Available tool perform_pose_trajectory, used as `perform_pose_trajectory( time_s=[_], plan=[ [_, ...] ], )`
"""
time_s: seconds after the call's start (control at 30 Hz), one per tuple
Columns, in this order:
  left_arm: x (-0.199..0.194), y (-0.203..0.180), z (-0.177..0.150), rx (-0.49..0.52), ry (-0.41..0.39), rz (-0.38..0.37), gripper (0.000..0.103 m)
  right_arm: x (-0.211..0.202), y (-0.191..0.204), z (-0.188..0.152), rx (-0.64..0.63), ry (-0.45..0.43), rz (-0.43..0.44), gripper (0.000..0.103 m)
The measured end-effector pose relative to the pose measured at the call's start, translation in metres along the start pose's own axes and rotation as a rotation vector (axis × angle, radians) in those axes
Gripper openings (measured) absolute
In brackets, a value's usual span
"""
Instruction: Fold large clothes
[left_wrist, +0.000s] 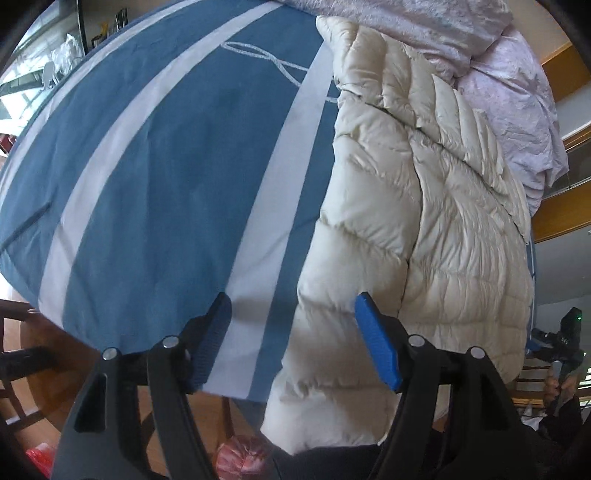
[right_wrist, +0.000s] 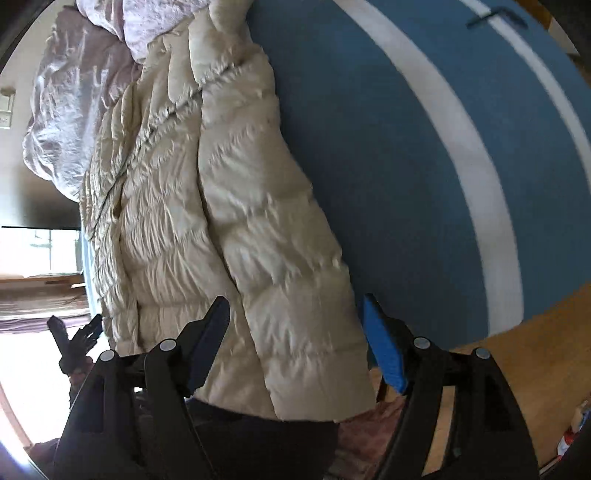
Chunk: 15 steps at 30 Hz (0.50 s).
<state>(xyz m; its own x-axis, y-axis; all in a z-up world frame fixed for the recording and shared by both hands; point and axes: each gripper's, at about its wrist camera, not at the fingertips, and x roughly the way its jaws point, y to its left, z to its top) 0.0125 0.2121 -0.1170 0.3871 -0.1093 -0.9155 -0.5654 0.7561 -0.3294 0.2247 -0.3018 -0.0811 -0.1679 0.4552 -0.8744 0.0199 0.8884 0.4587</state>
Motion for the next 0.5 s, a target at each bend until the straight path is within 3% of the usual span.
perform_pose_trajectory(
  time_s=[0.4, 0.47, 0.5],
  plan=[
    [-0.005, -0.010, -0.043, -0.011, 0.042, -0.098, 0.049, 0.011, -0.008, -0.021, -0.020, 0.092, 0.091, 0.058],
    [-0.003, -0.014, -0.048, -0.019, 0.050, -0.118, 0.039, 0.015, -0.009, -0.023, -0.016, 0.114, 0.119, 0.029],
    [-0.002, -0.016, -0.050, -0.024, 0.055, -0.126, 0.035, 0.016, -0.008, -0.024, -0.017, 0.117, 0.138, 0.025]
  ],
)
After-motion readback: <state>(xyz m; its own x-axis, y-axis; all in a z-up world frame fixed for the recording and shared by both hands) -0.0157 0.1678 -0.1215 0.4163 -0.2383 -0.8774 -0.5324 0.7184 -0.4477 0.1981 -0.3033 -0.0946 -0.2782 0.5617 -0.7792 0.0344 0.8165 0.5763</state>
